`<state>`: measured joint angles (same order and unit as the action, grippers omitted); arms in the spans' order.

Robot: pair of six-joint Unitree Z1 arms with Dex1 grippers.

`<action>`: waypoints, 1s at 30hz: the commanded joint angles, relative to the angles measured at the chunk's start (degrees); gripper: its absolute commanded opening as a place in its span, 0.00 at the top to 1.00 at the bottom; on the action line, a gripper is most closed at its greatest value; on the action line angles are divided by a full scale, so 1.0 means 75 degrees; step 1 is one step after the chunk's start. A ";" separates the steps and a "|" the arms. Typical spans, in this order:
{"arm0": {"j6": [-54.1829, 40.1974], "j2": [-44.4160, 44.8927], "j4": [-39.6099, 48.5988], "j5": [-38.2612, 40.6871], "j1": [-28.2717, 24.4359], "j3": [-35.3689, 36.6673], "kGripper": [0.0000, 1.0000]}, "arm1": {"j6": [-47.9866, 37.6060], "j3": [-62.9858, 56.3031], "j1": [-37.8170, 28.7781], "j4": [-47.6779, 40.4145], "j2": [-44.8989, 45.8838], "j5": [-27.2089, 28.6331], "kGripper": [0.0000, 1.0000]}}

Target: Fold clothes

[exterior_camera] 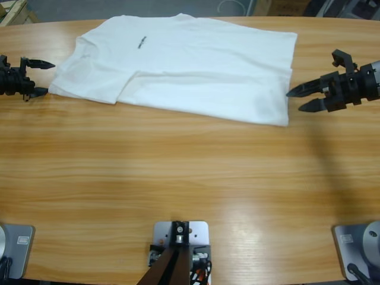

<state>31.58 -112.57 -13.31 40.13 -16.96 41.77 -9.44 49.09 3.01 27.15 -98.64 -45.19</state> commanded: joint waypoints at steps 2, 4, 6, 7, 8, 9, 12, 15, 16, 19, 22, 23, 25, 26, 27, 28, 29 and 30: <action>0.0214 -0.0710 -0.0077 0.0250 0.0372 -0.0202 0.00 | 0.0064 -0.0064 -0.0061 -0.0093 -0.0243 -0.0139 0.26; 0.0254 -0.0487 -0.0077 0.0239 0.0337 -0.0356 0.00 | 0.0064 -0.0076 -0.0061 -0.0093 -0.0243 -0.0139 0.26; 0.0259 -0.0269 -0.0068 0.0225 0.0222 -0.0476 0.00 | 0.0064 -0.0085 -0.0061 -0.0105 -0.0222 -0.0139 0.26; 0.0254 -0.0201 -0.0068 0.0213 0.0159 -0.0511 0.00 | 0.0064 -0.0088 -0.0061 -0.0105 -0.0203 -0.0139 0.26; 0.0254 -0.0157 -0.0068 0.0208 0.0117 -0.0534 0.00 | 0.0064 -0.0092 -0.0061 -0.0102 -0.0191 -0.0148 0.26; 0.0254 -0.0110 -0.0065 0.0204 0.0063 -0.0570 0.00 | 0.0064 -0.0100 -0.0061 -0.0102 -0.0177 -0.0153 0.26; 0.0254 0.0131 -0.0016 0.0180 -0.0024 -0.0706 0.00 | 0.0064 -0.0100 -0.0061 -0.0105 -0.0161 -0.0162 0.26; 0.0249 0.0370 0.0052 0.0180 -0.0045 -0.0888 0.00 | 0.0064 -0.0111 -0.0061 -0.0105 -0.0151 -0.0162 0.26; 0.0226 0.0427 0.0052 0.0180 -0.0071 -0.0952 0.00 | 0.0064 -0.0116 -0.0061 -0.0112 -0.0128 -0.0162 0.26; 0.0196 0.0478 0.0052 0.0180 -0.0127 -0.1017 0.00 | 0.0064 -0.0135 -0.0061 -0.0117 -0.0060 -0.0162 0.26; 0.0196 0.0415 0.0043 0.0180 -0.0160 -0.0938 0.00 | 0.0064 -0.0130 -0.0061 -0.0114 -0.0058 -0.0162 0.26; 0.0196 0.0347 0.0040 0.0180 -0.0169 -0.0870 0.00 | 0.0064 -0.0123 -0.0061 -0.0114 -0.0069 -0.0162 0.26; 0.0196 0.0174 0.0040 0.0180 -0.0176 -0.0713 0.00 | 0.0064 -0.0116 -0.0061 -0.0117 -0.0109 -0.0171 0.26; 0.0198 0.0080 0.0038 0.0180 -0.0176 -0.0633 0.00 | 0.0064 -0.0111 -0.0061 -0.0117 -0.0128 -0.0183 0.26; 0.0207 0.0005 0.0038 0.0180 -0.0171 -0.0551 0.00 | 0.0064 -0.0102 -0.0061 -0.0117 -0.0149 -0.0185 0.26; 0.0221 -0.0059 0.0038 0.0180 -0.0155 -0.0483 0.00 | 0.0064 -0.0100 -0.0061 -0.0117 -0.0165 -0.0185 0.26; 0.0240 -0.0124 0.0036 0.0180 -0.0129 -0.0406 0.00 | 0.0064 -0.0095 -0.0061 -0.0117 -0.0187 -0.0185 0.26; 0.0256 -0.0187 0.0031 0.0180 -0.0101 -0.0326 0.00 | 0.0064 -0.0088 -0.0061 -0.0117 -0.0212 -0.0185 0.26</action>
<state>32.87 -109.29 -13.86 41.76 -17.67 36.66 -9.44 49.09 3.01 27.03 -98.63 -45.31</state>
